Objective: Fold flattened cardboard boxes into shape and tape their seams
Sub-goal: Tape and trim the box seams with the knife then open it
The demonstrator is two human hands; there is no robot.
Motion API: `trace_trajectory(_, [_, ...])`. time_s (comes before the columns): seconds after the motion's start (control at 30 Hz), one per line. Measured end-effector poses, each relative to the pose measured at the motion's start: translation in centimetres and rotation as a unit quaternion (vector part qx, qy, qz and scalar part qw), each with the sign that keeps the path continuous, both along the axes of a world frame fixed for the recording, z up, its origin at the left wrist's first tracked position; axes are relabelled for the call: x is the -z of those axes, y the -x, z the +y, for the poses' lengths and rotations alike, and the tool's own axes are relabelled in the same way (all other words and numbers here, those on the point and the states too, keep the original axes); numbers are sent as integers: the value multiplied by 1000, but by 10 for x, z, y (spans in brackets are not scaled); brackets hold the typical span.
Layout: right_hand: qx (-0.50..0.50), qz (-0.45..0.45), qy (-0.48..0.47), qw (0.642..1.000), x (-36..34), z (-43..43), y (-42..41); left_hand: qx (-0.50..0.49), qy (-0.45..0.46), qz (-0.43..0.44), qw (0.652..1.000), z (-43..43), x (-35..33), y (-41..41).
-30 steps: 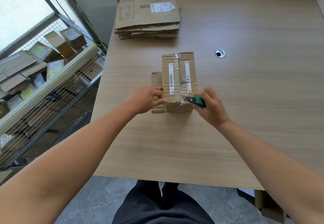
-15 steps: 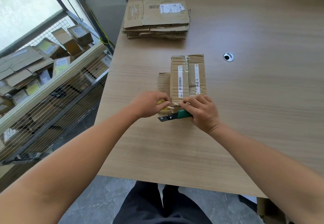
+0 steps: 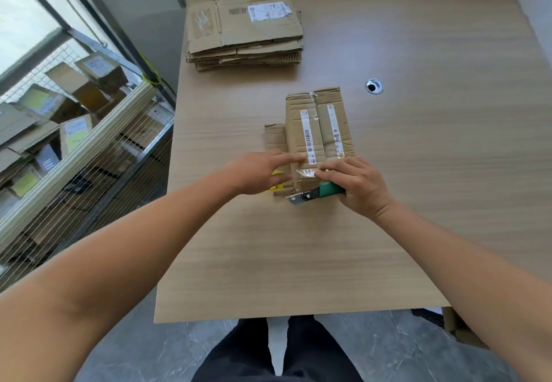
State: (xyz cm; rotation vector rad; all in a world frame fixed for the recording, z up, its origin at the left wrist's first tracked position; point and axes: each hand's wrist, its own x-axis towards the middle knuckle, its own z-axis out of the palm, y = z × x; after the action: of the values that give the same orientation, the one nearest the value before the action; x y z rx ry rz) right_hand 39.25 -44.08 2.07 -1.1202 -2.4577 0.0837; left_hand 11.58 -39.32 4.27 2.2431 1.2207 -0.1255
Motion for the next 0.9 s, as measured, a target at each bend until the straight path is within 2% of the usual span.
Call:
trace_trajectory(0.13, [104,57,56,991,-13,-31,10,21,-20,6,1000,2,6,-3])
trace_trajectory(0.2, [219,144,91,961,-14,-65,27,23,-30,0,999,1,7,-3])
trace_trajectory(0.23, [291,207,147,922,-15,-83,39,22,-31,-3,999,2,7,-3])
trace_trajectory(0.3, [383,343,319,797,-16,-106,68,26,-30,-7,999,2,7,-1])
trace_trajectory(0.33, [391,391,376,743,-16,-111,81,28,-27,-9,999,2,7,0])
trace_trajectory(0.37, [392,407,405,719,-16,-114,91,29,-25,-12,999,2,6,1])
trace_trajectory(0.53, [377,390,427,723,-21,-107,119,19,-27,-44,998,1,3,0])
trace_trajectory(0.77, [371,297,457,752,-24,-96,123,10,33,-85,996,1,-1,6])
trace_trajectory(0.9, [372,288,462,752,-28,-97,127,23,71,-79,994,6,-6,7])
